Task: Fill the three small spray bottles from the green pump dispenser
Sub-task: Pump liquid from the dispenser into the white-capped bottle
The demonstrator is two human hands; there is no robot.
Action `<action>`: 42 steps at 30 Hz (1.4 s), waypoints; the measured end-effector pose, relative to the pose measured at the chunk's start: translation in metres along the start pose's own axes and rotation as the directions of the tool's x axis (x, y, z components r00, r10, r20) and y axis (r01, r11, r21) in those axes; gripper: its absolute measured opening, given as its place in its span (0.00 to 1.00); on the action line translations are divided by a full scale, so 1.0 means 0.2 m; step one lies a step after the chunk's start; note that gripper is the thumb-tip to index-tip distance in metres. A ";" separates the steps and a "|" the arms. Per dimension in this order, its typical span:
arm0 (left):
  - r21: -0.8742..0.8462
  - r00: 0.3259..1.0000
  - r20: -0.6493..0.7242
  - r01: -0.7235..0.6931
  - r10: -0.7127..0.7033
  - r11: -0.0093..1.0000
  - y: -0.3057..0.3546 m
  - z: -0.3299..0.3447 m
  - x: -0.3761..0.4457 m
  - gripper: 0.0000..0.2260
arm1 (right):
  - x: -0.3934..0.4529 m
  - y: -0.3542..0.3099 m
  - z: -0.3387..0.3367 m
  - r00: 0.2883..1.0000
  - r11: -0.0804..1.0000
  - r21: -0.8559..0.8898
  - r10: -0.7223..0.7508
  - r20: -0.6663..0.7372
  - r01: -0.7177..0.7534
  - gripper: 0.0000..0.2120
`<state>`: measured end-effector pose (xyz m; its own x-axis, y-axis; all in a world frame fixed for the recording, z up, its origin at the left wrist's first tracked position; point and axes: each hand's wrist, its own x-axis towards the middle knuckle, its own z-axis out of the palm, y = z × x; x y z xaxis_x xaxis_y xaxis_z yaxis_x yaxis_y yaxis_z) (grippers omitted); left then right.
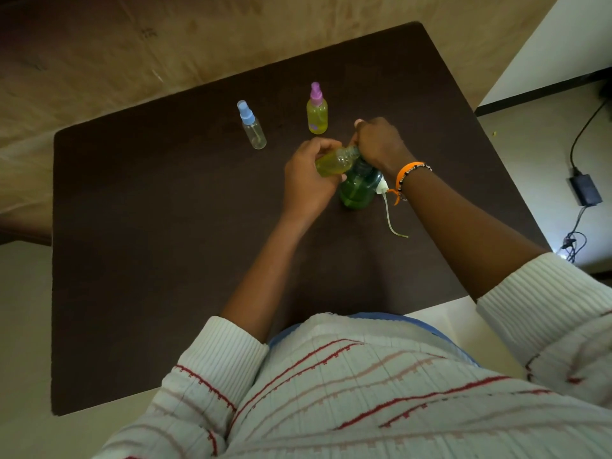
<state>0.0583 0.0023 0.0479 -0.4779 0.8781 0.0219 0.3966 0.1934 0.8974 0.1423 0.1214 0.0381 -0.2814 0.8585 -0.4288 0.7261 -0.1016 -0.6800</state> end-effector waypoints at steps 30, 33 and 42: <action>0.014 1.000 0.017 -0.012 0.011 1.000 0.02 -0.01 0.01 0.18 | -0.08 -0.09 -0.06 0.992 1.000 -0.016 0.014 0.128 -0.013 0.19; 0.013 1.000 0.009 0.003 -0.003 1.000 0.02 -0.01 0.01 0.18 | -0.08 -0.07 -0.04 0.999 1.000 -0.028 0.010 0.052 -0.008 0.20; 0.019 1.000 0.008 0.020 -0.020 1.000 0.01 0.00 0.00 0.18 | -0.09 -0.04 -0.02 0.994 1.000 -0.009 -0.025 -0.111 0.025 0.21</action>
<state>0.0594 0.0039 0.0499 -0.4794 0.8776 0.0006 0.4019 0.2189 0.8892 0.1435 0.1080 0.0536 -0.2287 0.9111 -0.3429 0.7244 -0.0761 -0.6852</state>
